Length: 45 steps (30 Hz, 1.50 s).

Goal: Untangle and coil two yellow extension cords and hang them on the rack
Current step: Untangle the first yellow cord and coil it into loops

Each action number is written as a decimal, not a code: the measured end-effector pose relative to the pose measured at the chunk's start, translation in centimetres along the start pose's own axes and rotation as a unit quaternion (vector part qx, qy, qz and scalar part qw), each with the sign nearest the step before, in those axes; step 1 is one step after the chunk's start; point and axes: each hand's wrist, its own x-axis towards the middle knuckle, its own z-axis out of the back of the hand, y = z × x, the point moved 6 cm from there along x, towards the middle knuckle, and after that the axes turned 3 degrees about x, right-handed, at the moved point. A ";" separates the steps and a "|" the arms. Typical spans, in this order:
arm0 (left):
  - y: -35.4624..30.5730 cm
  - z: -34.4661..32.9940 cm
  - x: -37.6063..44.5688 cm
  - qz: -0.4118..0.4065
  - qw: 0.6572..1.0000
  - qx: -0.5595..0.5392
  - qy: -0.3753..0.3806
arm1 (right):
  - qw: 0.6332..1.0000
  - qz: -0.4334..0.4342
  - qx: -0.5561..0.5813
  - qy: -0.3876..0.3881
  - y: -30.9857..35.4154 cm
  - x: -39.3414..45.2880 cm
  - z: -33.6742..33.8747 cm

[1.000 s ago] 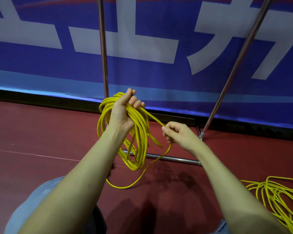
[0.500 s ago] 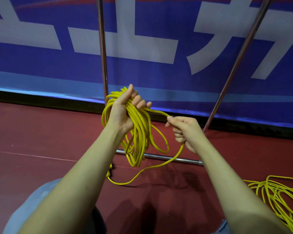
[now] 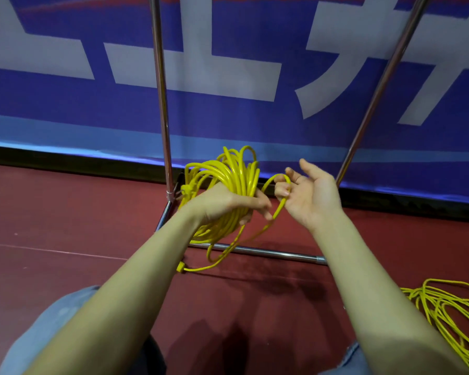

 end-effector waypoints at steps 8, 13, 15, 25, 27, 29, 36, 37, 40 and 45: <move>0.7 -1.8 0.6 0.022 1.000 -0.007 0.002 | 0.999 -0.018 0.047 -0.007 -0.2 -0.2 -0.3; 1.2 -0.6 0.9 0.025 0.996 -0.072 -0.051 | 0.993 0.051 -0.110 -0.007 0.1 0.5 1.0; 1.7 0.3 1.0 0.041 0.985 -0.146 -0.086 | 0.978 0.059 -0.199 -0.006 -0.2 0.6 1.7; 0.7 1.8 0.9 0.022 0.915 -0.369 -0.163 | 0.888 0.053 -0.435 0.138 -3.5 0.0 0.7; 0.6 1.9 0.8 0.027 0.911 -0.379 -0.158 | 0.874 0.100 -0.456 0.139 -3.6 0.0 0.2; 0.5 2.0 0.9 0.026 0.908 -0.389 -0.152 | 0.862 0.141 -0.471 0.126 -3.2 0.0 0.0; 1.4 2.1 0.5 0.058 0.957 -0.231 -0.163 | 0.925 0.207 -0.316 0.049 0.9 -0.3 0.1; 1.8 1.8 0.4 0.067 0.965 -0.199 -0.154 | 0.934 0.203 -0.289 0.050 1.1 -0.3 -0.1; 2.6 1.4 0.2 0.078 0.978 -0.137 -0.134 | 0.955 0.188 -0.223 0.054 1.7 -0.4 -0.6; 1.9 0.2 0.0 0.049 0.991 -0.106 -0.060 | 0.977 0.158 -0.128 0.070 1.9 -0.4 -1.0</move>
